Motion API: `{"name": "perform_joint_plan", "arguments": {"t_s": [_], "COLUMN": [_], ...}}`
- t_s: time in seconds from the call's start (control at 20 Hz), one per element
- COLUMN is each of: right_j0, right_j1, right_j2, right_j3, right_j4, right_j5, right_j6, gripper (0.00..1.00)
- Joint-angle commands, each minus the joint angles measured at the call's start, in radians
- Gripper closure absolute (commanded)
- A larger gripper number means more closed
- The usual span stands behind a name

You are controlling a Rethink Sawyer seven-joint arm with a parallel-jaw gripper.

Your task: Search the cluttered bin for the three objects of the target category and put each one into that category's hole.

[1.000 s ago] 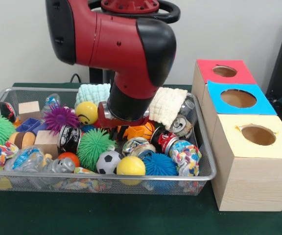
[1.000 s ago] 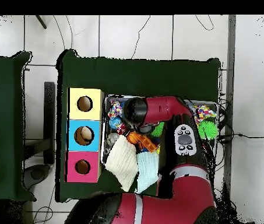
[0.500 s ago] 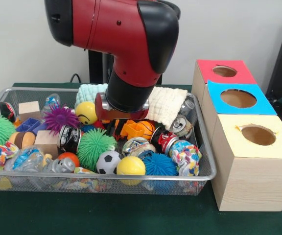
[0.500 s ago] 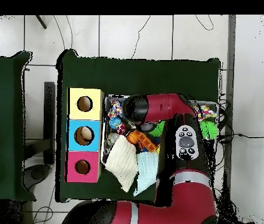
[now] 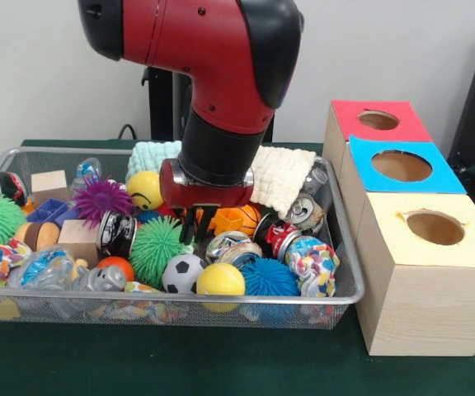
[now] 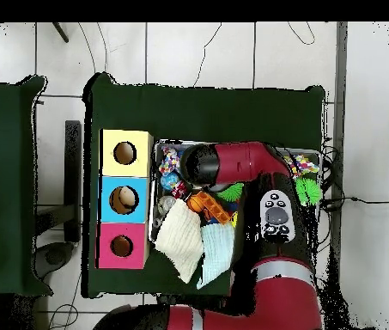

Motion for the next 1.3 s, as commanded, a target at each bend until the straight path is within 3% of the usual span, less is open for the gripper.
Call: {"name": "perform_joint_plan", "arguments": {"t_s": [0.05, 0.2, 0.55, 0.75, 0.95, 1.3], "right_j0": [-0.054, -0.082, -0.021, -0.015, -0.038, -0.073], "right_j1": [0.015, 0.011, 0.134, 0.188, 0.226, 0.29], "right_j2": [0.057, 0.084, 0.021, 0.03, 0.075, 0.137], "right_j3": [0.117, 0.138, -0.056, -0.135, -0.16, -0.154], "right_j4": [0.079, 0.108, 0.081, 0.053, 0.041, 0.045], "right_j5": [-0.006, 0.04, 0.481, 0.594, 0.544, 0.284], "right_j6": [0.146, 0.078, -0.009, -0.017, -0.036, -0.022], "gripper": [1.0, 1.0, 1.0, 1.0, 1.0, 1.0]}}
